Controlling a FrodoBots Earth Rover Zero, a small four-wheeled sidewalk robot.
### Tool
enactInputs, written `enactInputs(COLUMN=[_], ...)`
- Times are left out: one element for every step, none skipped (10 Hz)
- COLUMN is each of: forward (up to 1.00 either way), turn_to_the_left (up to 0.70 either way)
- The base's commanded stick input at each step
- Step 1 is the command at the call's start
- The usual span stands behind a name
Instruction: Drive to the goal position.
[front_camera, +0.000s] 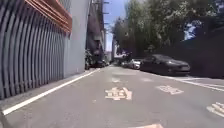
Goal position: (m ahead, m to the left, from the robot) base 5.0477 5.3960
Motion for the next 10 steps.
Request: enactInputs(forward=[0.70,0.70,0.70,0.70,0.70,0.70,0.70,0.70,0.70,0.70], turn_to_the_left=[0.00,0.00,0.00,0.00,0.00,0.00,0.00,0.00,0.00,0.00])
